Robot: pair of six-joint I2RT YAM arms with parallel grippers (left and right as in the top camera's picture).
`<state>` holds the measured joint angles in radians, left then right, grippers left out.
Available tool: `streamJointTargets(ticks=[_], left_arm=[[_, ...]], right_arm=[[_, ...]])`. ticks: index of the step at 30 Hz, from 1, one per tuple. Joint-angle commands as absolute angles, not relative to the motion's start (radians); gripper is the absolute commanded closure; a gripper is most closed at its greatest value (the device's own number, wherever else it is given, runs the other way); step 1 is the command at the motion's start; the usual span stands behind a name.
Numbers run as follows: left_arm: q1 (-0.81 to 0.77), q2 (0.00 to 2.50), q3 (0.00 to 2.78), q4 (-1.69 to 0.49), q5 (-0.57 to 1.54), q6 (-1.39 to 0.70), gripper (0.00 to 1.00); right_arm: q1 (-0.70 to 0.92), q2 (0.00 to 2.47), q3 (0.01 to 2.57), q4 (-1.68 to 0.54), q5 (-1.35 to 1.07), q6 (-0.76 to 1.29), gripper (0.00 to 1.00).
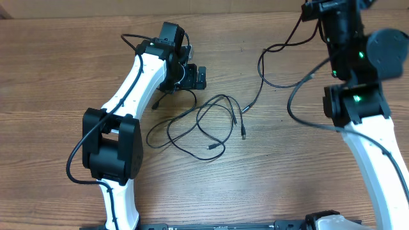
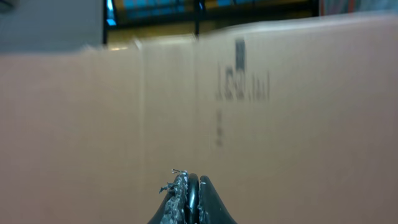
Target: Untangle cables
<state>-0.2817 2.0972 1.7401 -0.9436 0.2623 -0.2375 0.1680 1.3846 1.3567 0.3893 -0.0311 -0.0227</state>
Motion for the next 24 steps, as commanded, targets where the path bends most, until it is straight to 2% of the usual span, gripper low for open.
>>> streamJointTargets(ticks=[1,10,24], left_arm=[[-0.289,2.114,1.742,-0.94,0.278,-0.24,0.01],[-0.289,2.114,1.742,-0.94,0.278,-0.24,0.0],[-0.289,2.114,1.742,-0.94,0.278,-0.24,0.0]], right_arm=[[0.15,1.429,1.383,0.4,-0.004,-0.027,0.96],[0.092,1.529,1.383,0.409,0.009,-0.027,0.96],[-0.147,1.694,1.383,0.345,0.018,-0.027,0.96]])
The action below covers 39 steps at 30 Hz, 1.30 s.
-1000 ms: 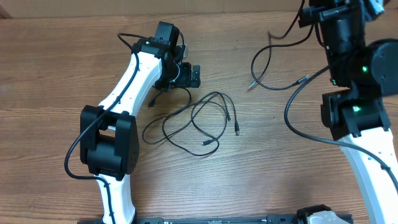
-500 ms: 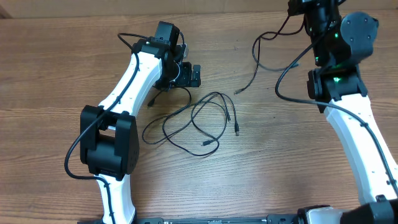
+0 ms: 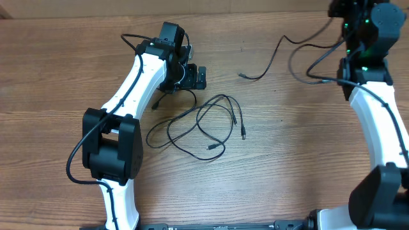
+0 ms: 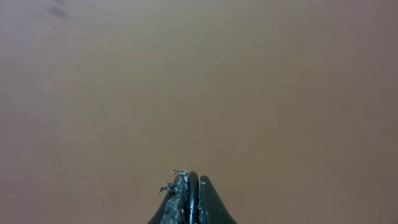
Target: Untangle cables
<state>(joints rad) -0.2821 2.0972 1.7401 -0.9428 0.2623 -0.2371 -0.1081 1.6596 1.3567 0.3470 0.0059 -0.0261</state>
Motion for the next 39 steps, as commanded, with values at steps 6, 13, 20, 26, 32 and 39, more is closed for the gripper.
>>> streamJointTargets(ticks=[6,13,20,26,32,39], left_arm=[[-0.289,2.114,1.742,-0.94,0.278,-0.24,0.0],[-0.289,2.114,1.742,-0.927,0.278,-0.24,0.01],[-0.289,2.114,1.742,-0.926,0.278,-0.24,0.01],[-0.289,2.114,1.742,-0.926,0.278,-0.24,0.0],[-0.289,2.114,1.742,-0.926,0.278,-0.24,0.0],[-0.289,2.114,1.742,-0.926,0.278,-0.24,0.01]], right_arm=[[-0.258,1.789,1.383,0.345,0.018,-0.027,0.96],[-0.386,1.867,1.383,0.342,0.018,0.028,0.96],[-0.491,1.928,1.382,0.349,0.017,0.05,0.96],[-0.575,1.982,1.383,0.35,0.017,0.083,0.96],[-0.645,2.027,1.382,0.349,0.018,0.082,0.96],[-0.703,2.056,1.382,0.349,0.018,0.082,0.96]])
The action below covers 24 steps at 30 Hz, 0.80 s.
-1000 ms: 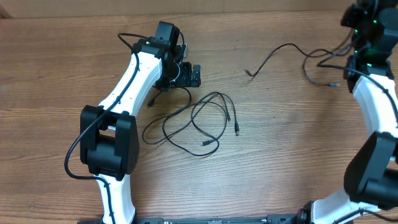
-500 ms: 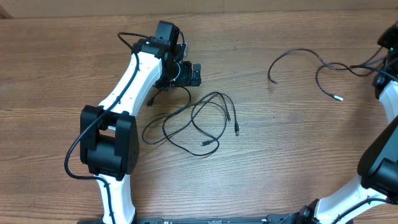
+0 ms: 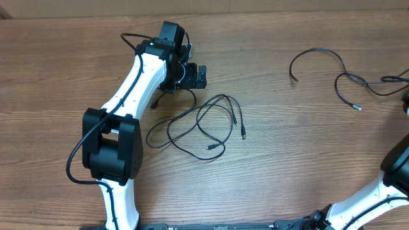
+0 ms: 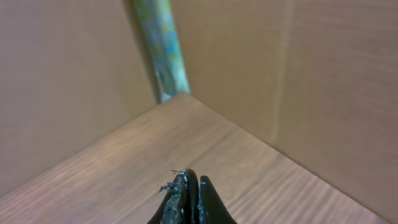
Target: Untangle cables
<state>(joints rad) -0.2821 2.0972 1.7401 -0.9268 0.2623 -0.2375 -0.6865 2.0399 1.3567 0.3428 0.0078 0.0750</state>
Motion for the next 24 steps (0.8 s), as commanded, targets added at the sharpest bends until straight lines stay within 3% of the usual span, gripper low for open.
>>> streamJointTargets(ticks=[1,4,6,9,11,19,24], left_arm=[[-0.289,2.114,1.742,-0.926,0.278,-0.24,0.0],[-0.289,2.114,1.742,-0.926,0.278,-0.24,0.01],[-0.289,2.114,1.742,-0.926,0.278,-0.24,0.0],[-0.289,2.114,1.742,-0.926,0.278,-0.24,0.0],[-0.289,2.114,1.742,-0.926,0.278,-0.24,0.01],[-0.289,2.114,1.742,-0.926,0.278,-0.24,0.0],[-0.289,2.114,1.742,-0.926,0.278,-0.24,0.0]], right_arm=[[-0.709,2.058,1.382,0.349,0.018,0.082,0.96],[-0.723,2.06,1.382,0.349,0.017,0.082,0.92],[-0.727,2.06,1.383,0.35,0.017,0.082,0.79],[-0.728,2.06,1.382,0.349,0.017,0.082,0.44],[-0.728,2.06,1.382,0.349,0.017,0.082,0.0],[-0.728,2.059,1.383,0.342,-0.12,0.082,0.0],[-0.728,2.054,1.383,0.342,-0.402,0.082,0.0]])
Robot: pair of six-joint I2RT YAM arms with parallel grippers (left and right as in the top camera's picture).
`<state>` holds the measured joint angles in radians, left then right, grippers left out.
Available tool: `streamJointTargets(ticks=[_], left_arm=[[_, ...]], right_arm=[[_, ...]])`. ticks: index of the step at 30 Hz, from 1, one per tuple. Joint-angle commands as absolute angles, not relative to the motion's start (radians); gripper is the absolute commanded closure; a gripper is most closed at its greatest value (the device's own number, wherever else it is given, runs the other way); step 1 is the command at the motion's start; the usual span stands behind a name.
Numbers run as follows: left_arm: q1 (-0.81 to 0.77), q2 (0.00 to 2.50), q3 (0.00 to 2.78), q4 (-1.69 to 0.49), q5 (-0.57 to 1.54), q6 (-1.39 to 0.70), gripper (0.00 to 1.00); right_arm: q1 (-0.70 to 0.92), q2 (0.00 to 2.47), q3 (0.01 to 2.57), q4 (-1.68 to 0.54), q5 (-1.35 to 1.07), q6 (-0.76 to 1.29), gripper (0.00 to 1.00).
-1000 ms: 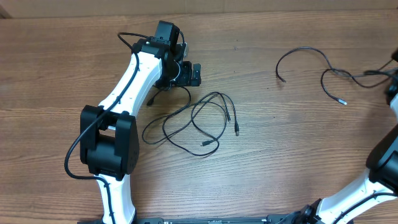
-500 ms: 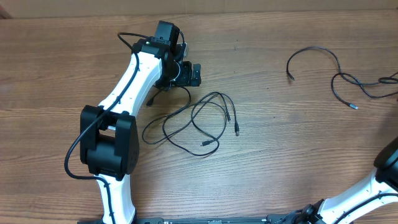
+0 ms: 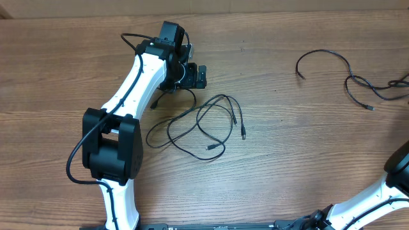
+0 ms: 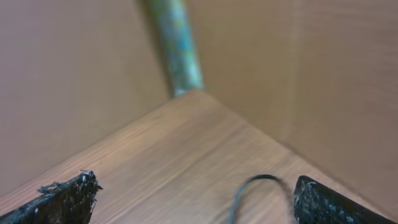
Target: Untangle cables
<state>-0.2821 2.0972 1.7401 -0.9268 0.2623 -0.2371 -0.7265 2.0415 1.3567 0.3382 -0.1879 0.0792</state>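
Observation:
A tangle of thin black cables (image 3: 220,96) lies in loops at the middle of the wooden table. My left gripper (image 3: 199,76) sits low at the tangle's upper left, over a strand that runs under it; its jaws cannot be made out. One separate black cable (image 3: 326,52) lies curled at the far right, running off the frame edge. My right gripper (image 4: 196,198) is outside the overhead view. In the right wrist view its fingers (image 4: 65,196) stand wide apart, and a blurred loop of that cable (image 4: 258,179) lies between them, untouched by either.
Brown cardboard walls meet at the table's far right corner, with a bluish-green taped seam (image 4: 177,50) between them. The wooden table (image 3: 307,166) runs wide between the tangle and the separate cable. The left arm's white links (image 3: 128,89) cross the left side.
My right gripper was shut and is now wide open, with a cable loop showing between its fingers. The separate cable lies slightly further right. The left arm and the tangle have not moved.
My right gripper was shut high at the back right, a cable hanging from it with its end by the tangle. Then that cable was clear of the tangle, further right. Then it lay at the far right, where it is now, let go.

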Motion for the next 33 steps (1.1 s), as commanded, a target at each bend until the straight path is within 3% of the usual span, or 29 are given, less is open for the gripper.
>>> streamJointTargets(ticks=[1,5,17,33], left_arm=[[-0.289,2.114,1.742,-0.926,0.278,-0.24,0.0],[-0.289,2.114,1.742,-0.926,0.278,-0.24,0.0],[-0.289,2.114,1.742,-0.916,0.277,-0.24,0.0],[-0.199,2.114,1.742,-0.884,0.093,-0.33,0.01]], right_arm=[[-0.728,2.052,1.383,0.343,-0.472,0.082,0.0],[-0.715,2.033,1.383,0.338,-0.684,0.091,0.0],[-0.546,1.91,1.383,0.104,-0.683,0.097,0.0],[-0.158,1.874,1.383,-0.291,-0.614,-0.052,0.0]])
